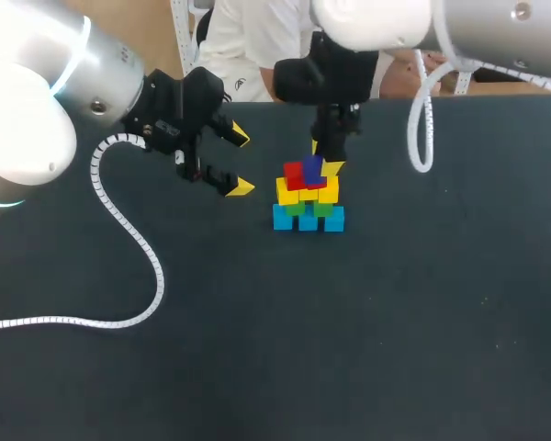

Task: Place the blue cubes, place green cubes on the blue cubes, place the yellow cubes on the green cubes, then place the red cubes on the yellow cubes, and place purple cube on the red cubes.

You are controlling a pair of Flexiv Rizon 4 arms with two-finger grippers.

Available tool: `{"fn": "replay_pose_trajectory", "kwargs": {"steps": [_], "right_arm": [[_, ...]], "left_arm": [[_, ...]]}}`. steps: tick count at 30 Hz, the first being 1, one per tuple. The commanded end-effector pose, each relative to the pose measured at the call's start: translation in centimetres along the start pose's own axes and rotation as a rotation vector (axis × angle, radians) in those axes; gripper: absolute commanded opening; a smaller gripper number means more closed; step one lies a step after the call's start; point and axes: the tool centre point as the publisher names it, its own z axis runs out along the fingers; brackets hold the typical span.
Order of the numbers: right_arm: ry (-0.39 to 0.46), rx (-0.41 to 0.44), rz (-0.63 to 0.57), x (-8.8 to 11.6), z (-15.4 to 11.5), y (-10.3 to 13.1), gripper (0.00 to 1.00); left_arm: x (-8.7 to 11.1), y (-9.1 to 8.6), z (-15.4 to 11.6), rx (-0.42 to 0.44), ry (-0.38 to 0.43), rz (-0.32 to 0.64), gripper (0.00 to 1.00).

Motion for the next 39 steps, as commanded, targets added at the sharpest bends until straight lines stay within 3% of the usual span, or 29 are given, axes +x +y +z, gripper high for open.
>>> {"fn": "replay_pose_trajectory", "kwargs": {"steps": [1, 15, 39], "right_arm": [[0.01, -0.019, 0.009, -0.2, 0.0, -0.9, 0.0], [0.032, -0.022, 0.032, 0.1, 0.0, -1.7, 0.0], [-0.001, -0.028, 0.042, 0.5, 0.8, -3.0, 0.0]], "left_arm": [[0.1, 0.1, 0.0, 0.002, -0.004, 0.003, 1.0], [0.1, 0.1, 0.0, 0.002, -0.004, 0.003, 1.0], [0.1, 0.1, 0.0, 0.002, -0.004, 0.003, 1.0]]}}
